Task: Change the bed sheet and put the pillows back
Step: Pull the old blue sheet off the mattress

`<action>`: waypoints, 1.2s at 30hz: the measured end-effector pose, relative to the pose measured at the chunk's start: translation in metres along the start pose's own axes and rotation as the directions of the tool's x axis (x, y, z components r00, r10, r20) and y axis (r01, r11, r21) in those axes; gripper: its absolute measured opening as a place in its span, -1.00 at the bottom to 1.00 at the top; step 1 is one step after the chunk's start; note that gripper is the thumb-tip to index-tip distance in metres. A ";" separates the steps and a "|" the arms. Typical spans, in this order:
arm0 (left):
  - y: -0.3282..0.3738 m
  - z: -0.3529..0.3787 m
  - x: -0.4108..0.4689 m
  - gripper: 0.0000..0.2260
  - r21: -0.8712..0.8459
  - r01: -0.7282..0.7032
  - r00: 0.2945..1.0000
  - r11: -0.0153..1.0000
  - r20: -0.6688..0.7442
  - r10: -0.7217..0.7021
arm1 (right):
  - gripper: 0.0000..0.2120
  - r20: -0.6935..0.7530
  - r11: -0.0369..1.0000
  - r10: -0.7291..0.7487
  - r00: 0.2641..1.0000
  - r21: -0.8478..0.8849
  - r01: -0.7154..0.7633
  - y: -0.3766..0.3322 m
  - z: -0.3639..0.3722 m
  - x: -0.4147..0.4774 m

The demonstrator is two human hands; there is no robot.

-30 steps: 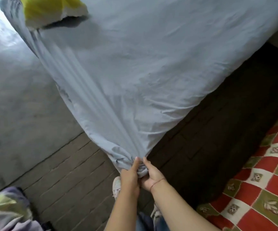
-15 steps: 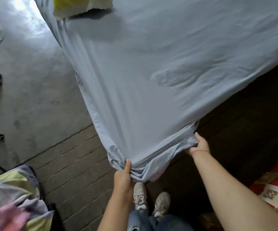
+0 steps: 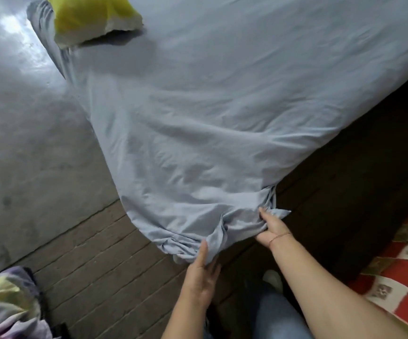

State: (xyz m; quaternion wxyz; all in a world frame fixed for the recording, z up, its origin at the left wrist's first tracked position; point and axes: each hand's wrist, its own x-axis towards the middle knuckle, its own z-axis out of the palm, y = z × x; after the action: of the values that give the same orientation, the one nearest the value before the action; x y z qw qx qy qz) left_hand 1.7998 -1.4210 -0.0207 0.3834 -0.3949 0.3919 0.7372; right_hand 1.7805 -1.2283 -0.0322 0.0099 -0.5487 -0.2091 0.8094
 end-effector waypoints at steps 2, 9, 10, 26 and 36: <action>-0.021 0.035 0.007 -0.36 0.077 0.029 0.999 0.997 0.010 -0.030 | -0.55 -0.012 0.999 0.031 0.999 -0.040 -0.031 -0.004 -0.015 0.000; -0.062 0.163 0.050 -0.42 -0.083 0.223 0.974 0.971 -0.027 -0.226 | -0.87 0.060 0.947 0.134 0.989 -0.301 -0.110 -0.053 -0.066 0.003; -0.065 0.175 0.055 -0.39 -0.136 0.238 0.968 0.962 -0.040 -0.246 | -0.88 0.076 0.936 0.120 0.990 -0.340 -0.088 -0.064 -0.070 0.004; -0.076 0.181 0.078 -0.61 -0.281 -0.263 0.919 0.923 -0.366 0.150 | -0.63 -0.010 0.898 0.329 0.944 -0.306 -0.316 -0.151 -0.009 0.057; -0.053 0.158 0.063 -0.68 -0.221 -0.228 0.930 0.948 -0.337 0.145 | -0.65 -0.036 0.922 0.292 0.956 -0.255 -0.291 -0.227 -0.006 0.093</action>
State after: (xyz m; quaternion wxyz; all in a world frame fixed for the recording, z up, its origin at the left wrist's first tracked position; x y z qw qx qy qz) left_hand 1.7776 -1.2449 -0.0308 0.1892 -0.5148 0.3856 0.7420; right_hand 1.7008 -0.9961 -0.0371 -0.1823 -0.5690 -0.2285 0.7686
